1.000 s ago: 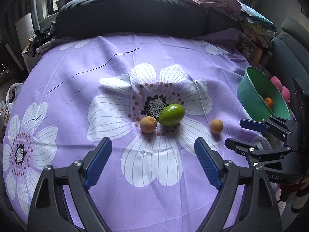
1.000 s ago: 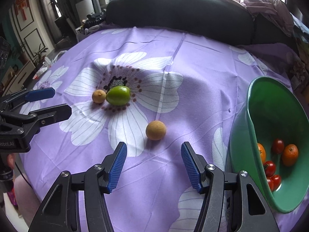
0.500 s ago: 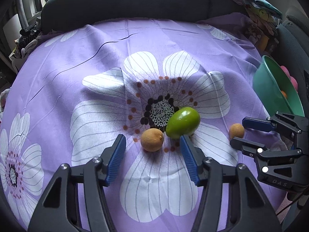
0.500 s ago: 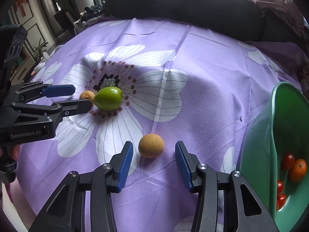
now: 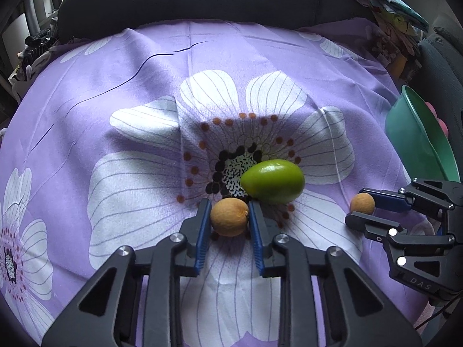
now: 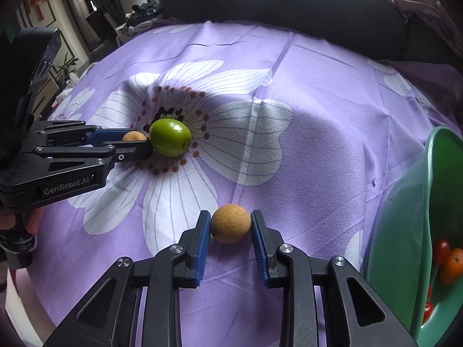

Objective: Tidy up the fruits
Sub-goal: 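Grasp a brown fruit with the right tool while the left tool grasps another, then carry both brown fruits into the green bowl and open both tools, then move the left tool from the bowl toward the green lime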

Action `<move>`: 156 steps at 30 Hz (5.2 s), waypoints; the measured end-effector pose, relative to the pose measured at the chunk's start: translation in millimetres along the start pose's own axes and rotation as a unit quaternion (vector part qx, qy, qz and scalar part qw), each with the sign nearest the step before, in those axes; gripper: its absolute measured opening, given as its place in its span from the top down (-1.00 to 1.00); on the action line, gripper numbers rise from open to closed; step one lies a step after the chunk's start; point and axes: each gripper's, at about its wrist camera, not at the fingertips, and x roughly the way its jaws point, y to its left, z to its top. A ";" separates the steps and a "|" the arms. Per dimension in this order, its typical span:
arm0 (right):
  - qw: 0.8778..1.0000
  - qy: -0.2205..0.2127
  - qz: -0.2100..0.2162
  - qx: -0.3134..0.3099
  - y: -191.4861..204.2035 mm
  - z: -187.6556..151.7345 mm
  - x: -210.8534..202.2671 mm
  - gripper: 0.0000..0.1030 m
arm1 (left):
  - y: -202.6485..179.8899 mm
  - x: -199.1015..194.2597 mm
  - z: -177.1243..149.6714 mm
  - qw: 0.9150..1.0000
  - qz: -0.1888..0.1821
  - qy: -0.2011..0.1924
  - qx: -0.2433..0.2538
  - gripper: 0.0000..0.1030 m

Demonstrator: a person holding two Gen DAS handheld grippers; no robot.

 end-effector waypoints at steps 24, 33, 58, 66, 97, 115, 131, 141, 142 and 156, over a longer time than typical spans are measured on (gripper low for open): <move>0.996 -0.071 0.032 0.037 14.5 -40.2 -76.4 0.42 | -29.6 -84.6 -44.7 0.997 -0.010 -0.070 -0.024 0.50; 0.993 -0.105 0.030 0.044 17.6 -58.8 -109.8 0.42 | -59.2 -109.6 -52.2 0.996 -0.006 -0.091 0.001 0.50; 0.967 -0.165 -0.088 0.175 -123.8 -95.9 -160.5 0.42 | -246.2 -44.9 31.3 0.978 -0.114 -0.070 0.158 0.50; 0.969 -0.152 -0.087 0.177 -137.1 -96.0 -146.5 0.42 | -250.7 -20.4 35.2 0.980 -0.101 -0.049 0.165 0.50; 0.975 -0.108 -0.125 0.151 -137.1 -81.6 -126.6 0.42 | -246.1 6.0 40.1 0.981 -0.077 -0.026 0.174 0.53; 0.972 -0.102 -0.130 0.167 -137.2 -82.4 -128.3 0.42 | -240.1 -6.3 41.2 0.984 -0.071 -0.037 0.162 -0.12; 0.970 -0.143 -0.106 0.164 -111.9 -90.3 -161.8 0.32 | -174.6 -50.6 8.6 0.992 -0.033 -0.070 0.095 -0.75; 0.985 -0.138 -0.045 0.089 -53.6 -70.1 -148.0 0.29 | -97.4 -66.2 -13.6 0.996 -0.009 -0.086 0.012 -0.77; 0.987 -0.136 -0.040 0.080 -47.2 -66.8 -145.6 0.26 | -90.1 -66.4 -14.1 0.996 -0.009 -0.086 0.005 -0.77; 0.996 -0.086 -0.006 0.016 8.1 -20.4 -85.9 -0.01 | 10.6 -50.3 4.0 0.986 -0.073 -0.077 -0.128 -0.77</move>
